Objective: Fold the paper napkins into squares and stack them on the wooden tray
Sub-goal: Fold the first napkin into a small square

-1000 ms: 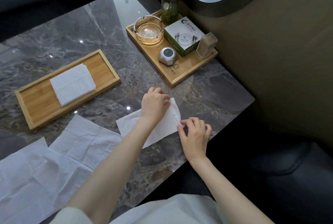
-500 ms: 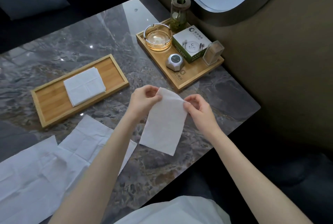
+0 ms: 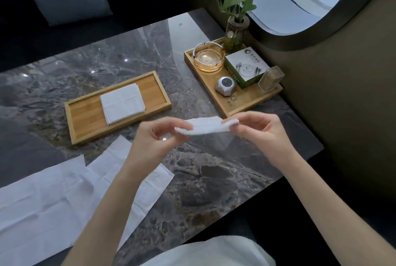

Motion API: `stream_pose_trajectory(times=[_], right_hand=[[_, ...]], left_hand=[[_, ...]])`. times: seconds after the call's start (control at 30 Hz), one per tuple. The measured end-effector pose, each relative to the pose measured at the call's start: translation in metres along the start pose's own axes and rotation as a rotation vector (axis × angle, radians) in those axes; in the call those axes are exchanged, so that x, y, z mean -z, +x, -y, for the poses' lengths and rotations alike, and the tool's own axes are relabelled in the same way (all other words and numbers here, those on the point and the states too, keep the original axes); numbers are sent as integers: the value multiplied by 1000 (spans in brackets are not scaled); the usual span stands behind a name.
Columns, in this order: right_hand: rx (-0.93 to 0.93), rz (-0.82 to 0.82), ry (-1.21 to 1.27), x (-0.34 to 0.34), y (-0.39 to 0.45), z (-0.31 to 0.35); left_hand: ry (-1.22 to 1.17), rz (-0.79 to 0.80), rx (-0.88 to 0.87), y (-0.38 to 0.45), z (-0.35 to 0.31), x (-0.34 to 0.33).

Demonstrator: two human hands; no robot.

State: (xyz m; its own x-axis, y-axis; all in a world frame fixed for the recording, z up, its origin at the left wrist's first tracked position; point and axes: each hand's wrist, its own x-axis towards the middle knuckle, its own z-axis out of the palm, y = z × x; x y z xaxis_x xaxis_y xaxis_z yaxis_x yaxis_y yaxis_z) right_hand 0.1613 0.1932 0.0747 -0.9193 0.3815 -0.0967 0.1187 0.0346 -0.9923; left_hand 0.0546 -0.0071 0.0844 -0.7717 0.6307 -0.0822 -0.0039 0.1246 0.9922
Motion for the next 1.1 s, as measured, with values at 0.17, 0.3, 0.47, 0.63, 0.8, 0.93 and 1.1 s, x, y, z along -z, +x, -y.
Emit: stream_pose_trajectory(times=[0.17, 0.3, 0.47, 0.63, 0.8, 0.93, 1.1], right_hand=[[-116, 72, -126, -5, -26, -46], [-247, 65, -198, -12, -37, -80], [-280, 37, -163, -18, -26, -92], [-263, -24, -298, -27, 0, -99], [-221, 24, -704, -37, 20, -112], [-120, -41, -814, -45, 24, -117], [141, -257, -1017, -57, 17, -124]], left_hand=[[126, 16, 153, -31, 48, -10], [165, -35, 267, -47, 81, -20], [158, -125, 314, -38, 93, -23], [290, -170, 312, -12, 107, -18], [511, -169, 326, 8, 122, -18], [632, -182, 339, 15, 129, -21], [716, -251, 288, 8, 128, -29]])
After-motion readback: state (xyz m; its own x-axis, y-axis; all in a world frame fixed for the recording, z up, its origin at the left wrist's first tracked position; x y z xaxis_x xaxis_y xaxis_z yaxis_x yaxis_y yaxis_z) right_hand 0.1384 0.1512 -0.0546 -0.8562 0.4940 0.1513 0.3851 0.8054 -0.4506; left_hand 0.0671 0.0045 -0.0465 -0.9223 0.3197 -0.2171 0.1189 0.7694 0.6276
